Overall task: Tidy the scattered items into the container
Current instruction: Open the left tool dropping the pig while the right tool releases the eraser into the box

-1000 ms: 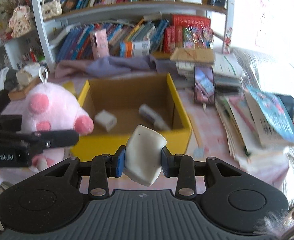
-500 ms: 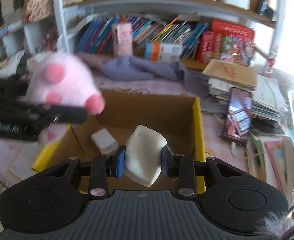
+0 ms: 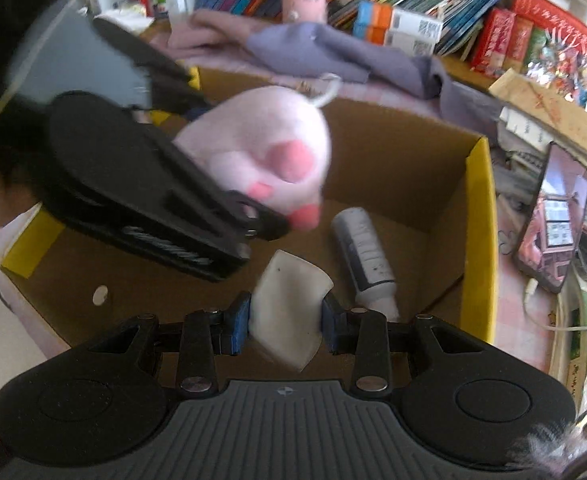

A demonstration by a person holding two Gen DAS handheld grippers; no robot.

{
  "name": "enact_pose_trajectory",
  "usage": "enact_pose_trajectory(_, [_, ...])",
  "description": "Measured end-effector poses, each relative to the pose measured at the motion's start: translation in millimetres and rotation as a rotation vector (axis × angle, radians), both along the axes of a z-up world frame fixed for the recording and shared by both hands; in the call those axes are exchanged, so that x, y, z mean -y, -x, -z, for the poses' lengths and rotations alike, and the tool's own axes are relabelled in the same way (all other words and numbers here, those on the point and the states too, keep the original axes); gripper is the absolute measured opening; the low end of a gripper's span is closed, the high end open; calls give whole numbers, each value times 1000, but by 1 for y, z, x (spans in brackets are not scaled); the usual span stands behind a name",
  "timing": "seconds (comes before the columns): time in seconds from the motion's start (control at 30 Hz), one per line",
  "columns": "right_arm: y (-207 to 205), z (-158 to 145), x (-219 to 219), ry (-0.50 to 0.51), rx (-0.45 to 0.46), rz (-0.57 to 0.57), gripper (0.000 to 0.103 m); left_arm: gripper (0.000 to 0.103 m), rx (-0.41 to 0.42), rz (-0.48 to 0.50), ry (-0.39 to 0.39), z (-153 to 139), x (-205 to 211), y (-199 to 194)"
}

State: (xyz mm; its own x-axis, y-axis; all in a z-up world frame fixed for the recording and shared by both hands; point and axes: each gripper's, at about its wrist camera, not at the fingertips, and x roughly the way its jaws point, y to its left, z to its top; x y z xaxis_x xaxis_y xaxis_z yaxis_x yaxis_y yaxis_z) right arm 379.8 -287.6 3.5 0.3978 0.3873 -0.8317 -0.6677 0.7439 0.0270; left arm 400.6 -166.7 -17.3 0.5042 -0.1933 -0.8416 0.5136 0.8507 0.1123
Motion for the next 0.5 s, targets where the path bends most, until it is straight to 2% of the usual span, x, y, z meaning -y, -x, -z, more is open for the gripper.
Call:
enact_pose_trajectory(0.17, [0, 4, -4, -4, -19, -18, 34, 64, -43, 5, -27, 10, 6, -12])
enact_pose_trajectory(0.3, [-3, 5, -5, -10, -32, -21, 36, 70, -49, 8, -45, 12, 8, -12])
enact_pose_trajectory(0.43, [-2, 4, -3, -17, -21, -8, 44, 73, -28, 4, -40, 9, 7, -9])
enact_pose_trajectory(0.5, [-2, 3, -1, -29, -9, 3, 50, 79, -7, 6, -30, 5, 7, -5])
